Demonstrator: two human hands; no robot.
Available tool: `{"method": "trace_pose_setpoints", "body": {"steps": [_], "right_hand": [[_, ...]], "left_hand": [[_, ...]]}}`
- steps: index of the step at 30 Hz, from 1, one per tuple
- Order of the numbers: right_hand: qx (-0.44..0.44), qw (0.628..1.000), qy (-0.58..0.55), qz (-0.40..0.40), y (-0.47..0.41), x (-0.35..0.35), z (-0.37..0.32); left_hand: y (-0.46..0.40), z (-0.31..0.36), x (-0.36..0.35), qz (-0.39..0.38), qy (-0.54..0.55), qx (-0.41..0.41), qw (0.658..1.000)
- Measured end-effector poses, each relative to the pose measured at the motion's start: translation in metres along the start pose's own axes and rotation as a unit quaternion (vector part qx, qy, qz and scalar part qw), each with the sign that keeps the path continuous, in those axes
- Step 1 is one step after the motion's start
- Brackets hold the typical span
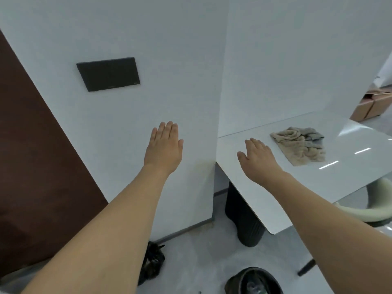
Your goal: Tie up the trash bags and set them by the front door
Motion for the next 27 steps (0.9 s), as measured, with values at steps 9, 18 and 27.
{"method": "trace_pose_setpoints", "body": {"steps": [9,18,27], "right_hand": [[-0.082,0.996,0.013,0.040,0.058,0.078,0.142],[-0.177,0.982,0.007,0.067,0.107,0.097,0.244],[-0.138,0.988,-0.022,0.066,0.117,0.071,0.323]], "left_hand": [[0.000,0.176,0.018,-0.009,0.049,-0.091,0.995],[0.007,0.294,-0.006,-0.034,0.058,-0.189,0.980],[0.039,0.361,-0.049,-0.071,0.085,-0.172,0.979]]}}
Point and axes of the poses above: each hand's wrist, its own y-axis away from the middle knuckle, its own x-axis out of the back of the hand, z = x × y, the point moved 5 cm from there along -y, towards the middle knuckle, and after that the axes turned 15 degrees about -y, right-handed, at the moved point
